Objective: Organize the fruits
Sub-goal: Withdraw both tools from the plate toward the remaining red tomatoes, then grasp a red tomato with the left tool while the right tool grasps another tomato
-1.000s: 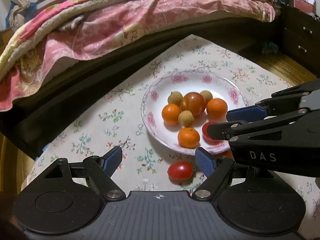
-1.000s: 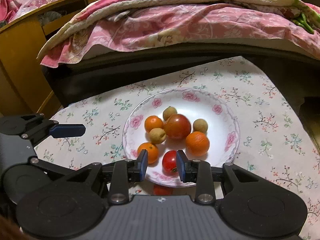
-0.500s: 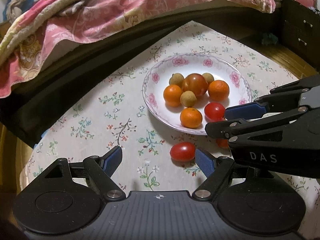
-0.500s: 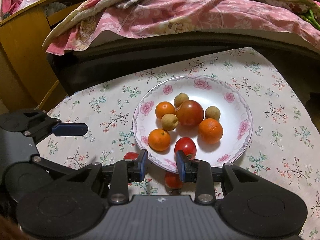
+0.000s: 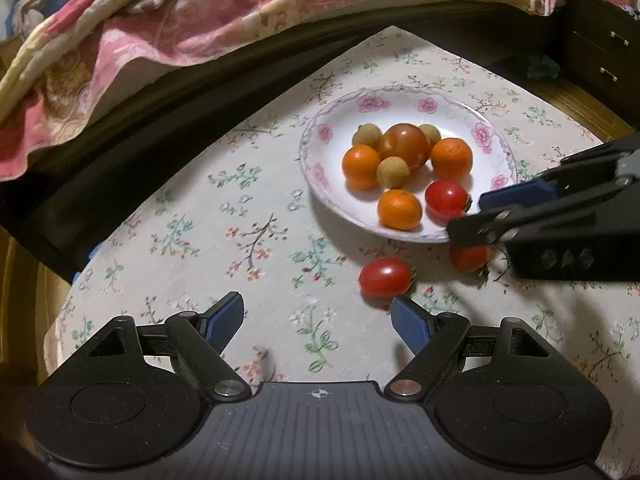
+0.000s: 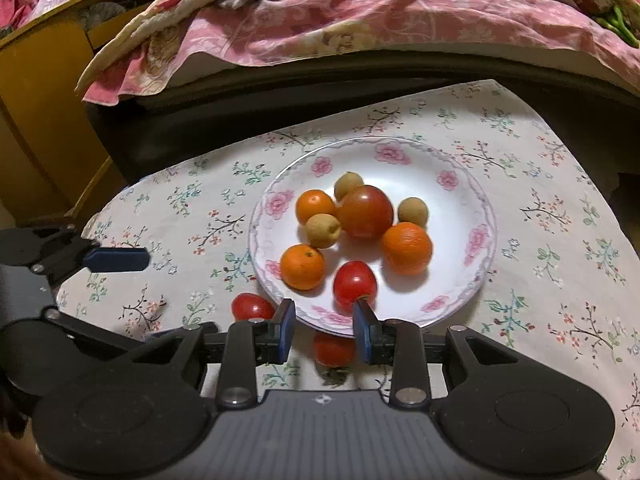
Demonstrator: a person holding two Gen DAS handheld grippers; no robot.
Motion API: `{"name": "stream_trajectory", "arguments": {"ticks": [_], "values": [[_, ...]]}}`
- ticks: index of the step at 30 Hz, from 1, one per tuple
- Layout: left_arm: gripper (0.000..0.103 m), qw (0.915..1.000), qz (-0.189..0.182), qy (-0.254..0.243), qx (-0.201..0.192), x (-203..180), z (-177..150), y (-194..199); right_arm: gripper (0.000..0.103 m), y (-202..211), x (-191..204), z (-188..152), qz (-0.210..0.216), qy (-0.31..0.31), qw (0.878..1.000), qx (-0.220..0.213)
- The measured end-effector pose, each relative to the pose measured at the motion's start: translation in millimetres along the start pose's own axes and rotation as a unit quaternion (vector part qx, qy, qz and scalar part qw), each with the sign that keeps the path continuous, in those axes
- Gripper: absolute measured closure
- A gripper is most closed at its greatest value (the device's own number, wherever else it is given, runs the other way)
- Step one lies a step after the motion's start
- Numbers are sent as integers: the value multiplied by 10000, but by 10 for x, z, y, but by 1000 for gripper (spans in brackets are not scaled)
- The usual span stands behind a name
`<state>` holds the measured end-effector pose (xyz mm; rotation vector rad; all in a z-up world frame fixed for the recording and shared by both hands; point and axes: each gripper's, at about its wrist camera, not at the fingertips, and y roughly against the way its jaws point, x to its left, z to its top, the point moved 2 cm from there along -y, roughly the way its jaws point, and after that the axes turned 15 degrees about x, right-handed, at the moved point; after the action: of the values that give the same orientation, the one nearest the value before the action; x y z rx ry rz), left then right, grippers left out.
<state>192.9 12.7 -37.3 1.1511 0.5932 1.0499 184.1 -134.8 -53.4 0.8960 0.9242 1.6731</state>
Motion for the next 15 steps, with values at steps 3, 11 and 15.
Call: {"name": "stream_trajectory", "arguments": {"ticks": [3,11,15], "values": [[17,10000,-3,-62,24,23,-56,-6,69,20,-41,-16,30,3,10000,-27],[17,9992,-218,-332,-70,-115,-62,-36,69,98,-122,-100,150,-17,9999,-38],[18,9986,-320,-419,-78,-227,18,-128,69,159,-149,-234,264,-132,9996,21]]}}
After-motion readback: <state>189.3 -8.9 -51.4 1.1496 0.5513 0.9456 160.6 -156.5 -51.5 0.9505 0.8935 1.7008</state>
